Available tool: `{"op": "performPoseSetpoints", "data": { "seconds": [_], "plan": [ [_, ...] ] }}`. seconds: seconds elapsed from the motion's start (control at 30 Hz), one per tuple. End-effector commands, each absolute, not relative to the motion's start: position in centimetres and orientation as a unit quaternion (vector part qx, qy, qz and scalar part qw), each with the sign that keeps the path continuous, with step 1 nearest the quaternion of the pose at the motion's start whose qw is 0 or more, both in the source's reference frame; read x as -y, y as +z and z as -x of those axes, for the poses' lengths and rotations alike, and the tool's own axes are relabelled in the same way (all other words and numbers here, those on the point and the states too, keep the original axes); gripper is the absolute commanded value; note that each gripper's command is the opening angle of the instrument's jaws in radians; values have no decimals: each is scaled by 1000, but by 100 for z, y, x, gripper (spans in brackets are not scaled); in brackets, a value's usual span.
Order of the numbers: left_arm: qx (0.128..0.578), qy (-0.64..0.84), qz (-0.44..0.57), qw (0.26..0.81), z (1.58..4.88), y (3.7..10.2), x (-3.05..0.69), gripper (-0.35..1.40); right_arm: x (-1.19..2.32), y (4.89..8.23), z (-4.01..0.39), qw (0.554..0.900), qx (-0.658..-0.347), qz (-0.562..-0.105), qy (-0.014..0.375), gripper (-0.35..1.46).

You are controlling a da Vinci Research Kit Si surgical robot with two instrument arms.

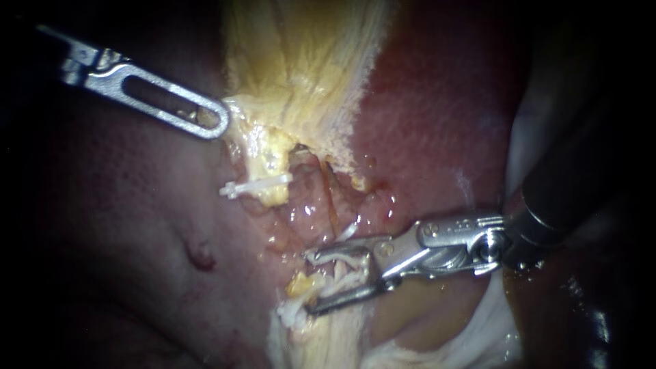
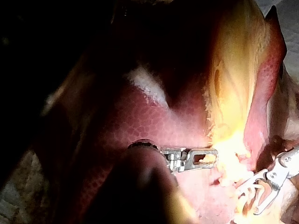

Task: Clipping second clip right tube

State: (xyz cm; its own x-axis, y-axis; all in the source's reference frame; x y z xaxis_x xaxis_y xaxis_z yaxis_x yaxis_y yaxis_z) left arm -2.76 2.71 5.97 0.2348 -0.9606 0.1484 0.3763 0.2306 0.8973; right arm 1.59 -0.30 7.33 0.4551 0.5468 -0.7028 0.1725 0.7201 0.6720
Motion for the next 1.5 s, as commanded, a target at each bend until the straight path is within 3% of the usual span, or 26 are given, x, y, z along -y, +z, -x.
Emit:
{"op": "performPoseSetpoints", "data": {
  "seconds": [0.03,0.67,1.17,1.5],
  "plan": [
    [381,-487,-384,686,276,597,-272,-35,30,733,-159,776,-508,-354,120,50],
    [381,-487,-384,686,276,597,-272,-35,27,728,-150,775,-508,-357,120,50],
    [381,-487,-384,686,276,597,-271,-35,11,714,-119,771,-509,-362,121,50],
    [381,-487,-384,686,276,597,-271,-35,1,716,-106,787,-490,-356,122,50]
  ]
}}
